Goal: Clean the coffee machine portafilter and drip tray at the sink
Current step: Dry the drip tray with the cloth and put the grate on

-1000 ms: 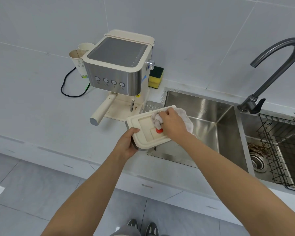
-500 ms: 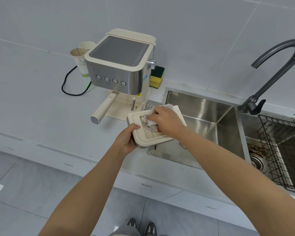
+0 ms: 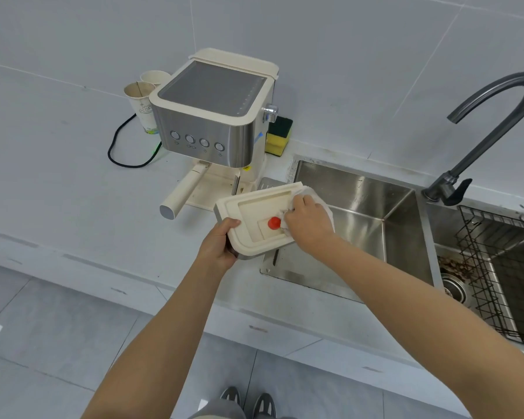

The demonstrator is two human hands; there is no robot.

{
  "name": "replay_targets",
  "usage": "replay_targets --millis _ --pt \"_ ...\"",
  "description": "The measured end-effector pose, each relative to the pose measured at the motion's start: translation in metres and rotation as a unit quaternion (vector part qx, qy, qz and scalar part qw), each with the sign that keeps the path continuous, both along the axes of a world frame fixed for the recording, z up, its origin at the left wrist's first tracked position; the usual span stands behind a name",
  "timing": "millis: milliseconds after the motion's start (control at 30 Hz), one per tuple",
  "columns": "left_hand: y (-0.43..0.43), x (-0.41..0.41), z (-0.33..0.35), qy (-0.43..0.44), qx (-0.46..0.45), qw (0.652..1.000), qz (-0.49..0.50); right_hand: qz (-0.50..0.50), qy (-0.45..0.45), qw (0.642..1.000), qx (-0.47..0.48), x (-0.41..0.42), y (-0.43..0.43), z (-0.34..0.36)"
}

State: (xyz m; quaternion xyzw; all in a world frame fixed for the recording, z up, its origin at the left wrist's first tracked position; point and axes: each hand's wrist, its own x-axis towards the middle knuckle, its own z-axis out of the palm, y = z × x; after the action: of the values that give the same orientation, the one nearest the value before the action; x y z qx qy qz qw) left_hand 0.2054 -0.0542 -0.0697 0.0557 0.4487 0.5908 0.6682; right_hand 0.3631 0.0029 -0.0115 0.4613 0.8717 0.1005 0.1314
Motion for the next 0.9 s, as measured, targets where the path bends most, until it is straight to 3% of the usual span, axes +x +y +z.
replay_targets --millis 167,400,667,833,900 --pt "0.000 0.013 0.001 0.007 -0.028 1.000 0.010 -0.010 -0.022 0.998 -0.061 -0.001 0.005 0.009" --pt "0.004 0.017 -0.001 0.013 -0.022 0.999 0.019 -0.065 0.052 0.984 -0.157 -0.015 0.007 0.019" --pt "0.001 0.027 -0.006 0.018 -0.031 0.999 0.023 -0.051 0.119 0.969 -0.212 -0.038 -0.010 0.018" --pt "0.000 0.018 -0.006 0.002 -0.017 1.000 0.012 -0.074 0.195 0.944 -0.255 -0.047 -0.009 0.020" --pt "-0.002 0.013 -0.009 0.011 -0.007 1.000 -0.002 -0.102 0.249 0.915 -0.302 -0.046 -0.007 0.020"
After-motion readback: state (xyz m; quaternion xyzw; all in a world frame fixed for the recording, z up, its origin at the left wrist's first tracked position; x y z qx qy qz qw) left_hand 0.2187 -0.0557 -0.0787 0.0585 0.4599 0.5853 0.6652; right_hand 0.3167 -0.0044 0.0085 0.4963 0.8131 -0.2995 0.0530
